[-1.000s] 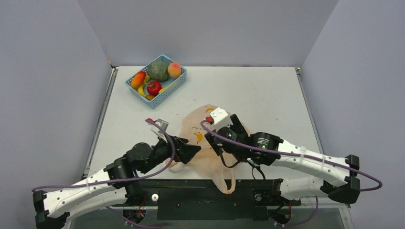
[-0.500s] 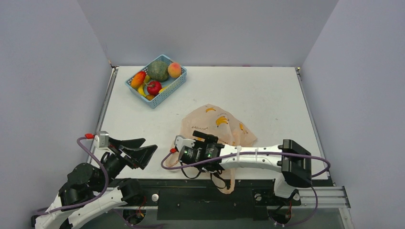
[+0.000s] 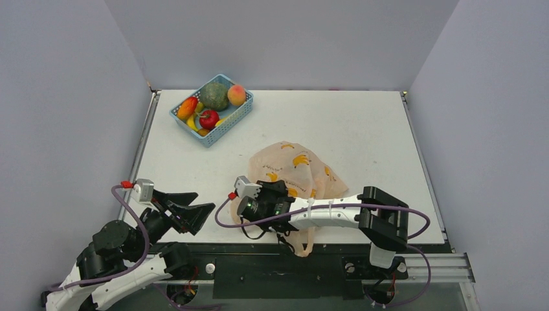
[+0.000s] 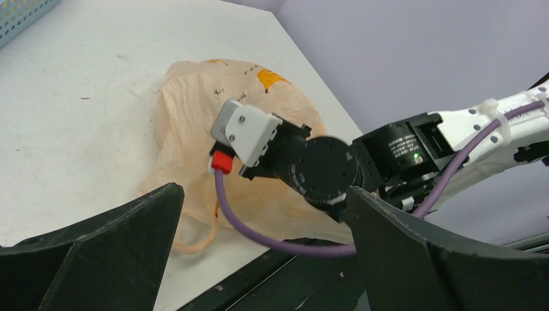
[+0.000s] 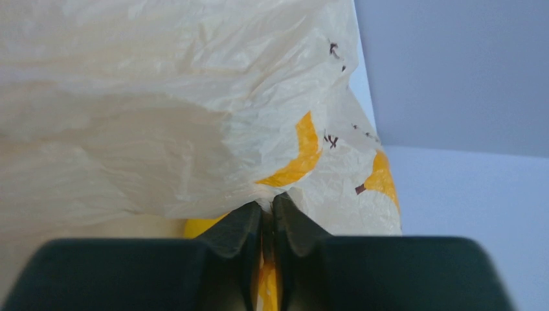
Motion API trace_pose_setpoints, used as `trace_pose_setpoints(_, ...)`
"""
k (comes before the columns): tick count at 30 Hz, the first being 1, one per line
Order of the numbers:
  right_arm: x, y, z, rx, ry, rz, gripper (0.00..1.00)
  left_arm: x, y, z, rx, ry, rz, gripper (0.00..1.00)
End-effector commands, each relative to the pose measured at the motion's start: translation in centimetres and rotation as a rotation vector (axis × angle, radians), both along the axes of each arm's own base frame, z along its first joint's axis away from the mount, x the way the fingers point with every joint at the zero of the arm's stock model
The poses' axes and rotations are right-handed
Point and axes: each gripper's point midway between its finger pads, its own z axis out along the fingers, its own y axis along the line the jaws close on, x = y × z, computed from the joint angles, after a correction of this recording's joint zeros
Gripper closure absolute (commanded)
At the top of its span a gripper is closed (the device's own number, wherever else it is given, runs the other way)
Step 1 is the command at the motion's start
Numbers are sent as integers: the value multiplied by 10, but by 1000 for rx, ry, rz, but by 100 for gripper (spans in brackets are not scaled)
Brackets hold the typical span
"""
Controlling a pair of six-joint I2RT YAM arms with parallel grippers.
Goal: Take the fake fruits out of the plastic bag
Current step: Adjust the plastic bag at the center of the board.
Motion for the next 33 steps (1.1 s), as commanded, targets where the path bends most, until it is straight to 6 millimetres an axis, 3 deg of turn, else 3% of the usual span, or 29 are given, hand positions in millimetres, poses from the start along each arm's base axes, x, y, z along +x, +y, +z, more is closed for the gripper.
trace_pose_setpoints(1, 19, 16, 44, 264, -10, 14, 100, -5, -12, -2, 23, 25, -55, 3)
trace_pose_setpoints(5, 32, 46, 67, 457, 135, 124, 100, -5, -22, -9, 33, 56, -73, 3)
trace_pose_setpoints(10, 45, 92, 122, 650, 236, 299, 100, -4, -45, -25, 13, 119, -115, 3)
trace_pose_setpoints(11, 44, 100, 118, 652, 291, 335, 100, -4, -51, -32, 13, 145, -119, 3)
trace_pose_setpoints(12, 46, 108, 136, 684, 287, 363, 100, -3, -56, -32, -2, 149, -122, 3)
trace_pose_setpoints(13, 44, 115, 126, 663, 342, 385, 100, -2, -62, -40, -2, 176, -129, 3)
trace_pose_setpoints(16, 47, 130, 128, 668, 390, 395, 100, 0, -81, -40, -51, 191, -159, 3)
trace_pose_setpoints(18, 52, 123, 122, 660, 388, 304, 94, 2, -96, -49, -39, 223, -178, 3)
trace_pose_setpoints(19, 51, 117, 118, 677, 398, 235, 80, 3, -99, -46, -45, 221, -183, 4)
trace_pose_setpoints(22, 50, 84, 111, 694, 366, 18, 53, 6, -107, -49, -13, 229, -183, 5)
trace_pose_setpoints(23, 38, 74, 97, 681, 387, -42, 41, 7, -107, -45, -14, 222, -182, 5)
trace_pose_setpoints(24, 34, 60, 111, 699, 331, -77, 37, 8, -107, -45, -7, 214, -180, 5)
trace_pose_setpoints(25, 18, 54, 101, 687, 340, -103, 29, 8, -106, -43, -6, 207, -178, 5)
trace_pose_setpoints(26, 7, 43, 115, 725, 306, -127, 27, 9, -105, -41, -1, 193, -173, 5)
trace_pose_setpoints(30, -28, 15, 125, 812, 312, -192, 17, 10, -93, -22, -2, 148, -153, 4)
trace_pose_setpoints(33, -50, 7, 119, 867, 341, -211, 15, 9, -81, -16, 6, 139, -131, 3)
